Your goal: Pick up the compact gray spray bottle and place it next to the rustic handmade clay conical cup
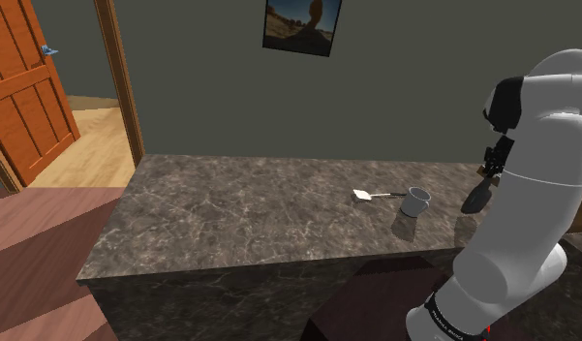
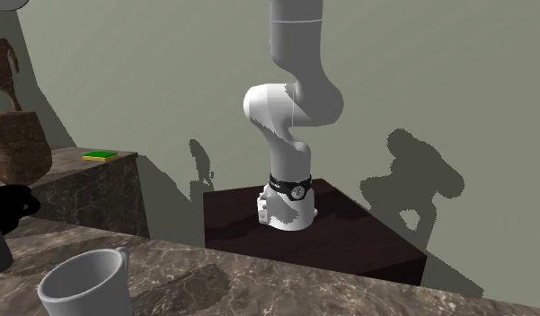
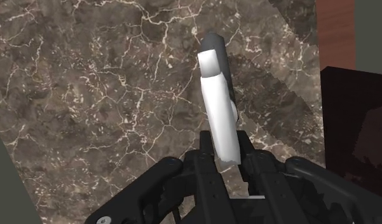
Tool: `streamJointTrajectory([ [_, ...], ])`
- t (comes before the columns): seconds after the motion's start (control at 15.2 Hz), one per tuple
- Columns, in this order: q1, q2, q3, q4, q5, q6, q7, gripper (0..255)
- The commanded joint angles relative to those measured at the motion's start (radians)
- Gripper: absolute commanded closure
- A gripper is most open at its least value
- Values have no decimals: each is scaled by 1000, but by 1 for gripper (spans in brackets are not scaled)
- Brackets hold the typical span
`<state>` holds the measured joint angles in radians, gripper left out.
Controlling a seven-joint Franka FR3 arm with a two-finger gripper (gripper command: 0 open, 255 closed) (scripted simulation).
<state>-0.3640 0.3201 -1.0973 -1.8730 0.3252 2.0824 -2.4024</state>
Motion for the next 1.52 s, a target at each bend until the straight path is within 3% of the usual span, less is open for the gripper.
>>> streamJointTrajectory([
  [0.0,-2,2,1,-4,3,5,-2,255],
  [0.33,-2,2,1,-4,3,5,-2,255],
  [0.4,-2,2,1,-4,3,5,-2,0],
  [0.73,-2,2,1,-4,3,5,-2,0],
  [0.99,46,-65,-46,64,-72,-95,46,0],
  [1.45,46,-66,-46,64,-73,-95,47,0],
])
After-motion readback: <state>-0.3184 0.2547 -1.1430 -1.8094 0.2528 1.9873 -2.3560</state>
